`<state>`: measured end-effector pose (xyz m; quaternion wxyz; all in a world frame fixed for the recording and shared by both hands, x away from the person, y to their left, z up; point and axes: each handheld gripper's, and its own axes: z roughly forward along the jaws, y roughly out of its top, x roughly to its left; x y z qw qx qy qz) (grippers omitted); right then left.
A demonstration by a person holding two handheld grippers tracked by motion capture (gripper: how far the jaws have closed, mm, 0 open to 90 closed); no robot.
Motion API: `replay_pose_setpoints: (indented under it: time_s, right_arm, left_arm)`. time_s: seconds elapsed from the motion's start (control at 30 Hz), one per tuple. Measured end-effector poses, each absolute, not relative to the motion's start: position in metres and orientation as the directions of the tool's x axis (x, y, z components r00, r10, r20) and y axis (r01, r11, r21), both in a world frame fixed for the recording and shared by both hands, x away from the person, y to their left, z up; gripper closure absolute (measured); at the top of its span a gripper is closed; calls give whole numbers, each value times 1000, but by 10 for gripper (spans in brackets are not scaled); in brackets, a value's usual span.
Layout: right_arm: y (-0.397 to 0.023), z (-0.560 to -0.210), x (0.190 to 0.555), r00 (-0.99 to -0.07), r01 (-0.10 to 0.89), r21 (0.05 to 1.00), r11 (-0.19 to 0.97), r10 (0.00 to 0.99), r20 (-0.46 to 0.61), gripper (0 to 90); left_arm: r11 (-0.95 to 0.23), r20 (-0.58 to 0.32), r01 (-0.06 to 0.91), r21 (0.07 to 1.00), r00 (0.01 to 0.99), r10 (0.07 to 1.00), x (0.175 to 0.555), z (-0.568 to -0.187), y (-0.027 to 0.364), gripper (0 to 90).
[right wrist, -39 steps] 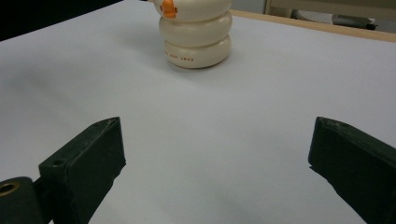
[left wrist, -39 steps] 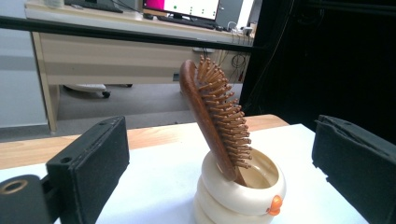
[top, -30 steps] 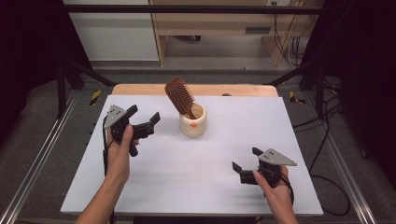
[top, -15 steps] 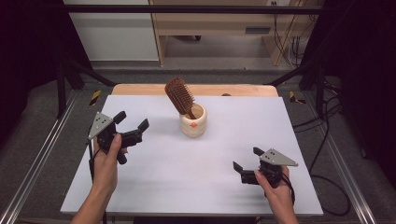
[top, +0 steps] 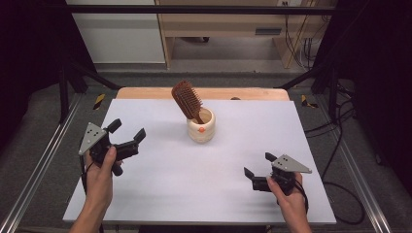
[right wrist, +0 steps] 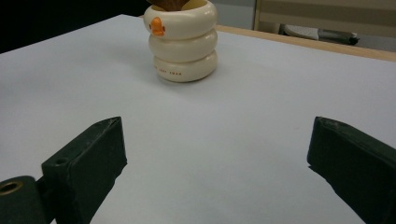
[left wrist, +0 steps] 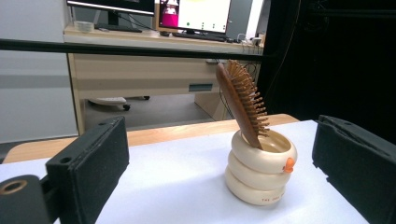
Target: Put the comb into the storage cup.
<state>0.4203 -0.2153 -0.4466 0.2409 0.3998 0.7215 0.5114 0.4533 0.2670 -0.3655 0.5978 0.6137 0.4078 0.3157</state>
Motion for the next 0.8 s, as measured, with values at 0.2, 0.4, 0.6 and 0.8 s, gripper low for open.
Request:
replay_pose_setpoints:
  time_s: [0.2, 0.4, 0.6, 0.8]
  right_arm:
    - [-217, -446, 419, -565, 323, 933, 159, 823, 55, 50]
    - [-220, -445, 418, -558, 315, 937, 149, 828, 56, 50]
    - [-220, -445, 418, -556, 317, 937, 150, 830, 55, 51]
    - [-220, -445, 418, -554, 314, 938, 149, 831, 54, 51]
  left_arm:
    - [60, -99, 98, 993, 466, 879, 445, -369, 278, 39]
    - [57, -84, 72, 996, 456, 886, 437, -370, 289, 39]
    - [38, -62, 62, 997, 457, 887, 429, -374, 297, 39]
    - [42, -65, 61, 997, 459, 886, 421, -381, 304, 39]
